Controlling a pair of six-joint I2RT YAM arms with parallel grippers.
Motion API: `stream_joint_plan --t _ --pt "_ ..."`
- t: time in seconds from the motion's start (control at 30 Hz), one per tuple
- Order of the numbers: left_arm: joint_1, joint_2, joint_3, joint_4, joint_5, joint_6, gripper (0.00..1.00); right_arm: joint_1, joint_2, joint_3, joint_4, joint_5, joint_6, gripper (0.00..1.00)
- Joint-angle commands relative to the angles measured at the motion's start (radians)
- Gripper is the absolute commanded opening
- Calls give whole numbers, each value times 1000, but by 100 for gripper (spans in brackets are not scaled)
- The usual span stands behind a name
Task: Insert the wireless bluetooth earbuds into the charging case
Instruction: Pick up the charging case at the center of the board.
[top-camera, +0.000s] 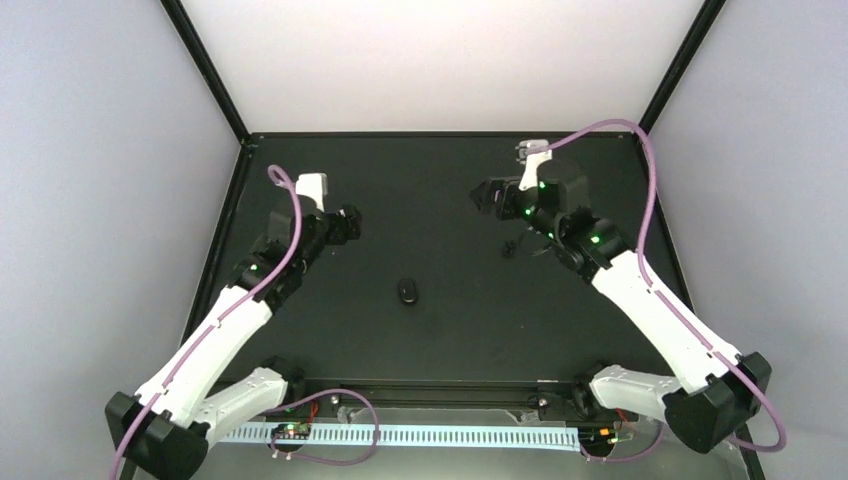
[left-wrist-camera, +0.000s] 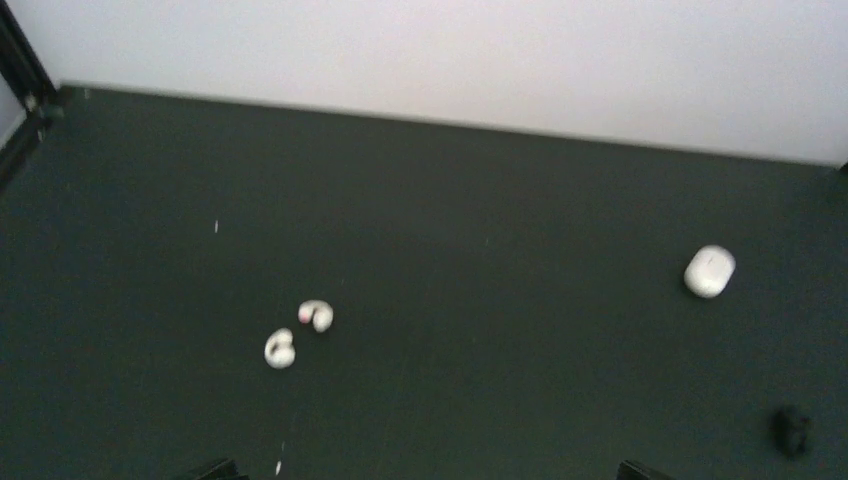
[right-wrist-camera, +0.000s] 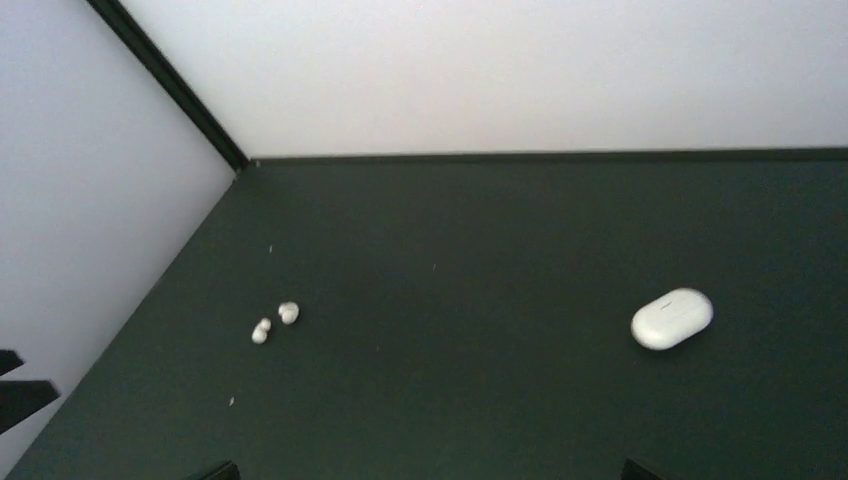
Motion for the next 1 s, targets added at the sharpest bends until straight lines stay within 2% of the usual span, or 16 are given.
stream_joint_plan --t 0.0,0.23,0.63,0.97 --pt "-6 68 59 -167 5 -76 99 49 68 18 -58 -31 17 99" --pt "-6 81 21 -230 61 -137 99 194 241 -16 -32 -50 69 92" --pt "-6 -24 0 -246 50 -96 99 362 530 23 -38 -43 85 74" --pt "-4 -91 -36 -233 -12 -61 99 409 680 96 -64 -49 85 66"
